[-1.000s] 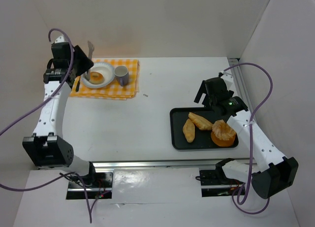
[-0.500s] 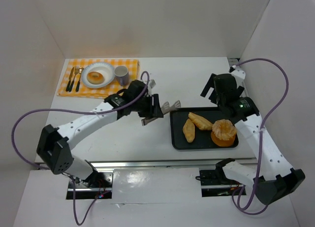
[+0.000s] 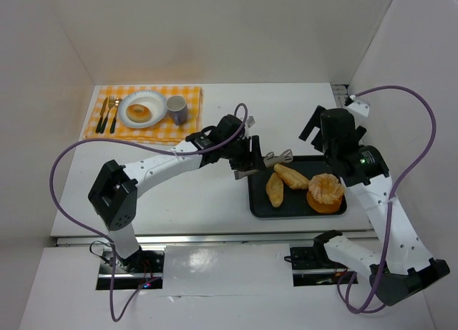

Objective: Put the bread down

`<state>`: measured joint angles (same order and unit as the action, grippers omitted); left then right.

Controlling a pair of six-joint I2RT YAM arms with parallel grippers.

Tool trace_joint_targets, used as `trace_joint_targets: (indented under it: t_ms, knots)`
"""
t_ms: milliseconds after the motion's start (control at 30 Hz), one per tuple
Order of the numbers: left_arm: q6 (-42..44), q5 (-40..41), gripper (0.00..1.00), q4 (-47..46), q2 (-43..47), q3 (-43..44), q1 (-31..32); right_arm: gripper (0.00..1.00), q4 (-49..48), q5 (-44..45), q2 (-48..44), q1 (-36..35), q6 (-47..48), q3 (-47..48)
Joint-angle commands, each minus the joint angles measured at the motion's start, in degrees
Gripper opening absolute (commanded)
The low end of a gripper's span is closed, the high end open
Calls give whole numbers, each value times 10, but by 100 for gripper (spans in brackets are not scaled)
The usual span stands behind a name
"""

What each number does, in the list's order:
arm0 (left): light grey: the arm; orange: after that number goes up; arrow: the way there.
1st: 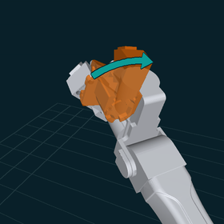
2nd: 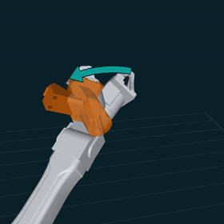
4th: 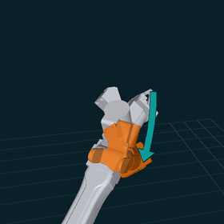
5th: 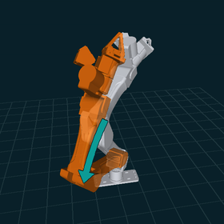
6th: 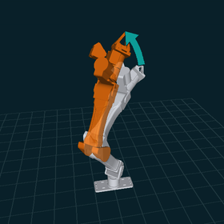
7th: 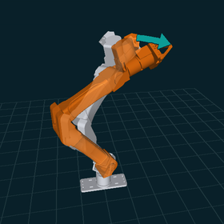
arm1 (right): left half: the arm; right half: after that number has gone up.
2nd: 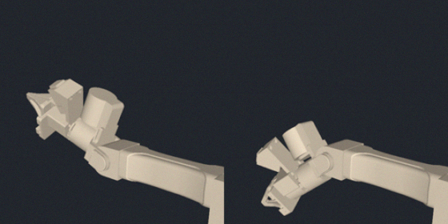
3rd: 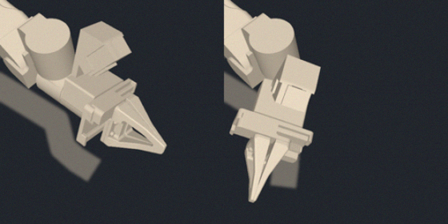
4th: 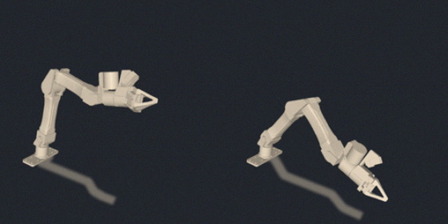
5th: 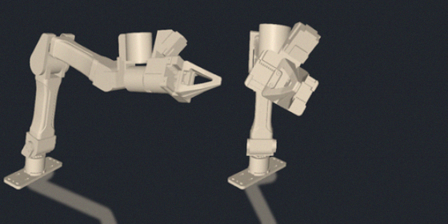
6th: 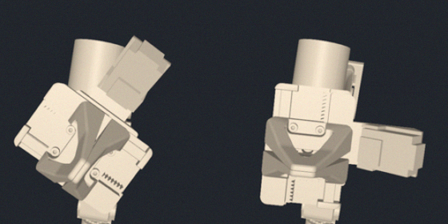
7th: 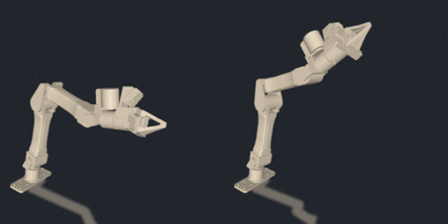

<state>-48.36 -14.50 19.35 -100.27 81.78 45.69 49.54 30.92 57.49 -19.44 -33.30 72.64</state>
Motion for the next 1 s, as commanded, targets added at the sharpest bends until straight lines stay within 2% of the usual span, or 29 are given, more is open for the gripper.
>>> trace_joint_targets:
  t_ms: [0, 267, 467, 500, 533, 633, 667, 800, 967]
  knots:
    - [-11, -10, 65, 3, -3, 22, 3, 100, 13, 14, -10, 4, 6, 2]
    - [-23, -35, 64, 22, -9, 23, 13, 100, 3, 9, -5, 4, 6, -3]
    - [-23, -35, 59, 29, -4, 23, 13, 100, -2, 4, -5, 4, 6, -14]
    - [-23, -35, 56, 29, -4, 23, 13, 100, -2, 4, -5, 4, 6, -14]
    - [-23, -40, 47, 29, -4, 23, 13, 100, -2, 4, -5, 4, 6, -14]
    - [-23, -33, 31, 29, 11, 23, 13, 100, -2, 4, -5, 4, 6, -14]
    - [-23, -33, 22, 29, 17, 23, 13, 100, -2, 4, -5, 4, 6, -14]
    - [-10, -25, 6, 34, 51, 35, -9, 100, -2, 4, -5, 4, 6, -14]
    - [13, -33, 2, 55, 98, 45, -77, 100, -8, 4, -5, 4, 6, -19]
